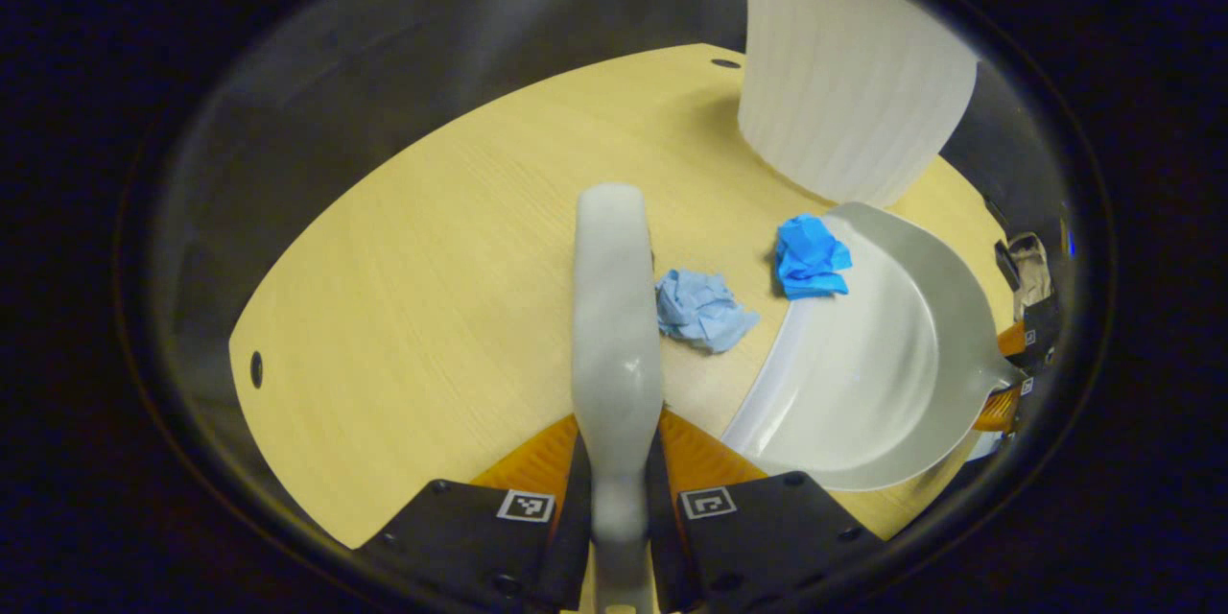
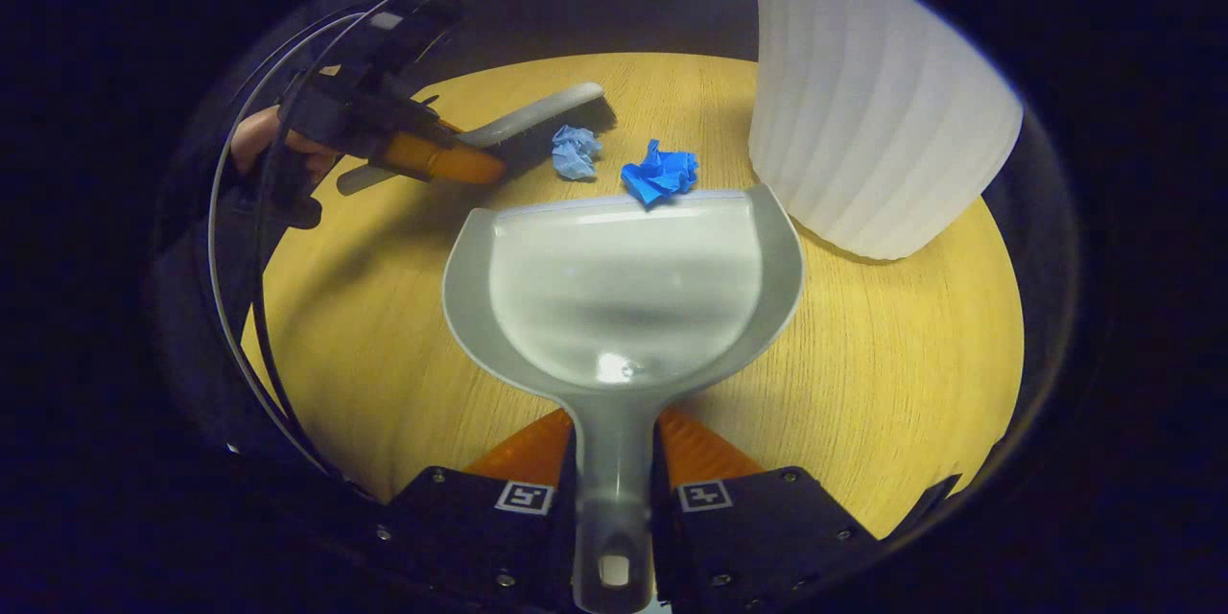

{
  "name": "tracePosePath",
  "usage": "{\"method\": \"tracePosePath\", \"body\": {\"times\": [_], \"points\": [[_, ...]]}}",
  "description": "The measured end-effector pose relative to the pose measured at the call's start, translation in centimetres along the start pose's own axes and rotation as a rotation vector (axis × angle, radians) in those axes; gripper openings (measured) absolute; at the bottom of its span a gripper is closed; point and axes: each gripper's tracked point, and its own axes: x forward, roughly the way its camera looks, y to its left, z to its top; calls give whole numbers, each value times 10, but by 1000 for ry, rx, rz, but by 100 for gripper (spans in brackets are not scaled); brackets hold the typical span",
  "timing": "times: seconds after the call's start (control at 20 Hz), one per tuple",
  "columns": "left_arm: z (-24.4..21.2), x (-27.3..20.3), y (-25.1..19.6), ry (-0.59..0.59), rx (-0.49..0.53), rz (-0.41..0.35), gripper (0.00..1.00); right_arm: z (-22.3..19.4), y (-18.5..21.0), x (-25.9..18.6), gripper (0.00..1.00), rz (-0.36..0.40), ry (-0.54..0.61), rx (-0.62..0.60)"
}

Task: Pick up the small broom and dustpan from the desktop, sweep the trash into the dustpan with the broom, and then empty the trash into the garbage bin.

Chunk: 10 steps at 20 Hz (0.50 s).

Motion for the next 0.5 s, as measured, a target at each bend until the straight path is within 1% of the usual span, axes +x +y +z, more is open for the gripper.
{"method": "tracePosePath", "body": {"times": [0.05,0.1,0.15,0.25,0.45,0.5], "points": [[6,1,-8,-4,23,-22,34,-2,0,0,33,2,4,-8],[11,1,-15,-7,43,-42,36,-3,-1,-1,33,2,8,-17],[17,0,-22,-13,62,-66,34,-4,-2,-2,33,3,11,-22],[27,-4,-35,-23,97,-105,34,-4,1,-4,33,7,13,-25],[38,-22,-59,-31,137,-196,34,0,3,-15,33,22,5,-32],[40,-28,-64,-30,139,-218,36,3,4,-17,33,27,2,-38]]}}
